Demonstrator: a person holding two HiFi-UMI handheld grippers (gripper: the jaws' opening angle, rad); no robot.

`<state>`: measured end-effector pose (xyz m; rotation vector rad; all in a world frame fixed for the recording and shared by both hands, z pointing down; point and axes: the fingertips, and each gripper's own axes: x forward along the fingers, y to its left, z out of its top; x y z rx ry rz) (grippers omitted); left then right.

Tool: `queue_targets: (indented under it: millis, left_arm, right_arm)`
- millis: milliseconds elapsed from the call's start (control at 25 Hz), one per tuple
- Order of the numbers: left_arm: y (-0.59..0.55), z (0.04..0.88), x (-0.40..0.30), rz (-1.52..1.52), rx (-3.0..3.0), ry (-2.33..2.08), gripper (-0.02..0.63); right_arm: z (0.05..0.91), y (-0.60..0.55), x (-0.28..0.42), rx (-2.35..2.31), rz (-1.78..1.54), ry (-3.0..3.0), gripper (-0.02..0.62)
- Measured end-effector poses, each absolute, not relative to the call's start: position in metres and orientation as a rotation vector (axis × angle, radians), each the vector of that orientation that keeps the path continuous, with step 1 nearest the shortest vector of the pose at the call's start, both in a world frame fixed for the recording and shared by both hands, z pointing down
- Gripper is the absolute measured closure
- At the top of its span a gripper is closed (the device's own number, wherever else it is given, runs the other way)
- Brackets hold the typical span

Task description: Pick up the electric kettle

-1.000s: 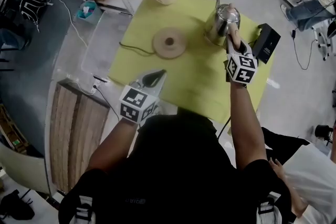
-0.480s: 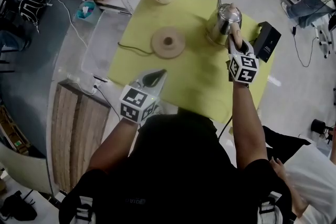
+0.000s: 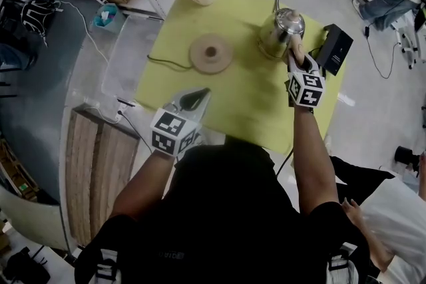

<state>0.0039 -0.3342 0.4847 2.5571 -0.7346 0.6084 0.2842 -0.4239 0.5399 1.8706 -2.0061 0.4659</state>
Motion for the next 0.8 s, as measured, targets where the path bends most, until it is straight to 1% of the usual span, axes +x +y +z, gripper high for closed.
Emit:
queue_targets:
  millis: [800]
  left_arm:
    - [-0.324,0.481,-0.01,0.6,2.556,-0.758,0.604]
  right_arm:
    - [0.565,-0.406,0.286,1.844,0.491,-1.978,0.505]
